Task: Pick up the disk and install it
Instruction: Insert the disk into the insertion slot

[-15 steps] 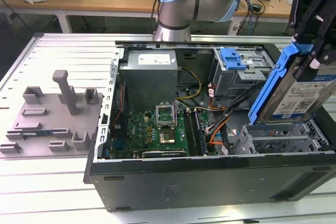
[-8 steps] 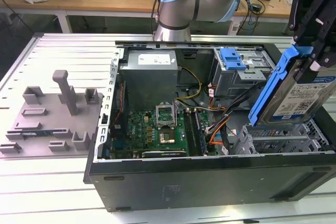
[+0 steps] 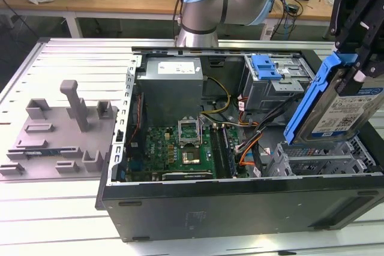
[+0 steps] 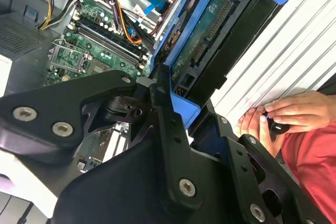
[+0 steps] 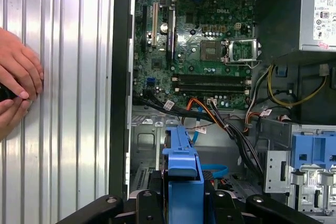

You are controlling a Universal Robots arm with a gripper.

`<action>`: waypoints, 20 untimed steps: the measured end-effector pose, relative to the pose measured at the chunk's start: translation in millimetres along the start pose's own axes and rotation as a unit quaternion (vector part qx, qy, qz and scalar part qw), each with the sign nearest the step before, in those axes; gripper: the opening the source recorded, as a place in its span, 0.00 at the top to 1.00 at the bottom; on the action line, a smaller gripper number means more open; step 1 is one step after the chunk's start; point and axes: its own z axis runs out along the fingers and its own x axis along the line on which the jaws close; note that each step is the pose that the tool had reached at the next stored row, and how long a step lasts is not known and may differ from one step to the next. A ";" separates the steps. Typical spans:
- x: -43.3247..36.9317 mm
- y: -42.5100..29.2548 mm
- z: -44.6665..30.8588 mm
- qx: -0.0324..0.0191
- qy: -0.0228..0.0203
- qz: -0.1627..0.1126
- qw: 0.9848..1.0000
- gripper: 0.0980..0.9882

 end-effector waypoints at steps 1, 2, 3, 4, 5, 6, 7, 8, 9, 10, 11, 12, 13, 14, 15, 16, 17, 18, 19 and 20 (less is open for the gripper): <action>0.0 0.0 0.0 0.000 0.000 0.001 1.000 0.70; 0.0 0.0 0.1 0.000 0.000 0.002 1.000 0.70; 0.1 0.0 0.3 0.000 0.000 0.003 1.000 0.70; 0.2 0.0 0.5 0.000 0.000 0.005 1.000 0.70; 0.3 0.0 0.8 0.000 0.000 0.006 1.000 0.70; 0.3 0.0 1.1 0.000 0.000 0.007 1.000 0.70; 0.6 -0.3 1.7 0.000 0.000 0.008 1.000 0.70; 0.9 -0.9 2.3 0.000 0.000 0.008 1.000 0.70; 1.1 -1.3 2.9 0.000 0.000 0.009 1.000 0.70; 1.2 -1.5 3.2 0.000 0.000 0.010 1.000 0.70; 1.4 -1.5 4.0 0.000 0.000 0.010 1.000 0.70; 1.5 -1.5 4.5 0.000 0.000 0.011 1.000 0.70; 1.5 -1.6 5.0 0.000 0.000 0.011 1.000 0.70; 1.6 -1.6 5.5 0.000 0.000 0.011 1.000 0.70; 1.6 -1.6 6.0 0.000 0.000 0.011 1.000 0.70; 1.9 -1.5 7.1 0.000 0.000 0.011 1.000 0.70; 2.1 -1.5 7.8 0.000 0.000 0.012 1.000 0.70; 2.2 -1.5 8.4 0.000 0.000 0.012 1.000 0.70; 2.3 -1.5 8.9 0.000 0.000 0.013 1.000 0.70; 2.4 -1.5 9.3 0.000 0.000 0.013 1.000 0.70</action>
